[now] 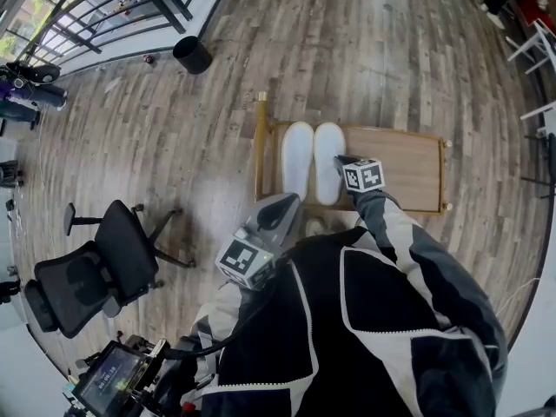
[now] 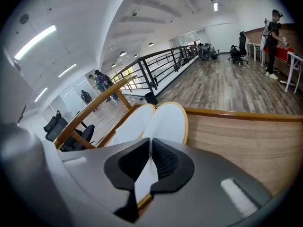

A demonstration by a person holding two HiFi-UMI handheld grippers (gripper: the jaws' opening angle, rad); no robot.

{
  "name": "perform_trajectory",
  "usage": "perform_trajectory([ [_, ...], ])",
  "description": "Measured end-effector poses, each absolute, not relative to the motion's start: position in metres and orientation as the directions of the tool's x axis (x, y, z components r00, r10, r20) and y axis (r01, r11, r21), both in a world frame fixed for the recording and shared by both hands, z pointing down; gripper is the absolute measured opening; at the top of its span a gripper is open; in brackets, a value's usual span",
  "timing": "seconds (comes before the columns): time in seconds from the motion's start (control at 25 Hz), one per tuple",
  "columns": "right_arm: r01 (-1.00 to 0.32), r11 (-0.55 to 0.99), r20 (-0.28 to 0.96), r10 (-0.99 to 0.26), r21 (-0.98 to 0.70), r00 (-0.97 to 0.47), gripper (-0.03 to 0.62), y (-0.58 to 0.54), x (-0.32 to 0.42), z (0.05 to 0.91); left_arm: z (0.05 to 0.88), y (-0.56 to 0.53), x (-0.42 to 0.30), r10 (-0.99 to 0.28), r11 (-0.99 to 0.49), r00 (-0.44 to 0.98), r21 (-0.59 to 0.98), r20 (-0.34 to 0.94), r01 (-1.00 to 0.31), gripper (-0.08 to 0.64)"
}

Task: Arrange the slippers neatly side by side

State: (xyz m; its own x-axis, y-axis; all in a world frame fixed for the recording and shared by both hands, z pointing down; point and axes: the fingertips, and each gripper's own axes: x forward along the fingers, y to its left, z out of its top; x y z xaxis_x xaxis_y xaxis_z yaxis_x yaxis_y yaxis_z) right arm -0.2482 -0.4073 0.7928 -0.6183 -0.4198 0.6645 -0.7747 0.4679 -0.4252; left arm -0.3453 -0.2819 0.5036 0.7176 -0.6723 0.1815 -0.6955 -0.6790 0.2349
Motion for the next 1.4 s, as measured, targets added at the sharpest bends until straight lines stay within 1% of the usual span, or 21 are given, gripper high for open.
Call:
perform_trajectory([
  [0.12, -0.795, 0.459, 0.682, -0.432, -0.397, -0.590, 0.023, -0.406, -0.247, 0.794, 0.506, -0.279, -0.357, -0.670, -0.684, 0.720, 0.223, 0.183, -0.694, 0.015],
  [0.28, -0.815, 0.450, 0.709, -0.432, -0.365, -0.557, 0.023, -0.402, -0.265, 0.782, 0.496, -0.277, -0.388, -0.662, -0.692, 0.730, 0.237, 0.169, -0.682, 0.015],
  [0.6, -0.800, 0.492, 0.743, -0.378, -0.345, -0.552, 0.023, -0.403, -0.275, 0.788, 0.495, -0.277, -0.390, -0.661, -0.693, 0.730, 0.235, 0.172, -0.682, 0.015],
  [0.72, -0.792, 0.509, 0.741, -0.375, -0.337, -0.557, 0.025, -0.403, -0.278, 0.787, 0.494, -0.276, -0.391, -0.664, -0.690, 0.728, 0.237, 0.169, -0.684, 0.015],
  [0.76, -0.787, 0.518, 0.737, -0.375, -0.336, -0.562, 0.046, -0.403, -0.280, 0.787, 0.496, -0.277, -0.391, -0.665, -0.689, 0.728, 0.239, 0.168, -0.684, 0.015],
  [0.84, -0.779, 0.523, 0.730, -0.370, -0.347, -0.574, 0.114, -0.403, -0.283, 0.787, 0.498, -0.279, -0.393, -0.663, -0.688, 0.729, 0.245, 0.168, -0.683, 0.015],
  [0.92, -0.777, 0.515, 0.727, -0.366, -0.361, -0.580, 0.154, -0.400, -0.282, 0.786, 0.498, -0.279, -0.391, -0.658, -0.693, 0.734, 0.247, 0.168, -0.678, 0.015],
  [1.0, -0.776, 0.507, 0.716, -0.372, -0.376, -0.590, 0.172, -0.397, -0.278, 0.779, 0.494, -0.280, -0.387, -0.653, -0.700, 0.740, 0.245, 0.161, -0.671, 0.015],
  [1.12, -0.750, 0.493, 0.647, -0.405, -0.440, -0.646, 0.158, -0.396, -0.276, 0.758, 0.492, -0.284, -0.382, -0.642, -0.709, 0.752, 0.258, 0.148, -0.656, 0.015],
  [1.24, -0.732, 0.497, 0.562, -0.473, -0.466, -0.678, 0.131, -0.391, -0.273, 0.715, 0.489, -0.285, -0.375, -0.624, -0.725, 0.769, 0.265, 0.135, -0.635, 0.015],
  [1.36, -0.729, 0.533, 0.469, -0.559, -0.429, -0.684, 0.074, -0.380, -0.267, 0.664, 0.484, -0.286, -0.367, -0.611, -0.740, 0.783, 0.265, 0.120, -0.618, 0.015],
  [1.4, -0.733, 0.546, 0.430, -0.593, -0.406, -0.681, 0.038, -0.379, -0.264, 0.645, 0.483, -0.289, -0.364, -0.609, -0.744, 0.785, 0.263, 0.113, -0.615, 0.015],
])
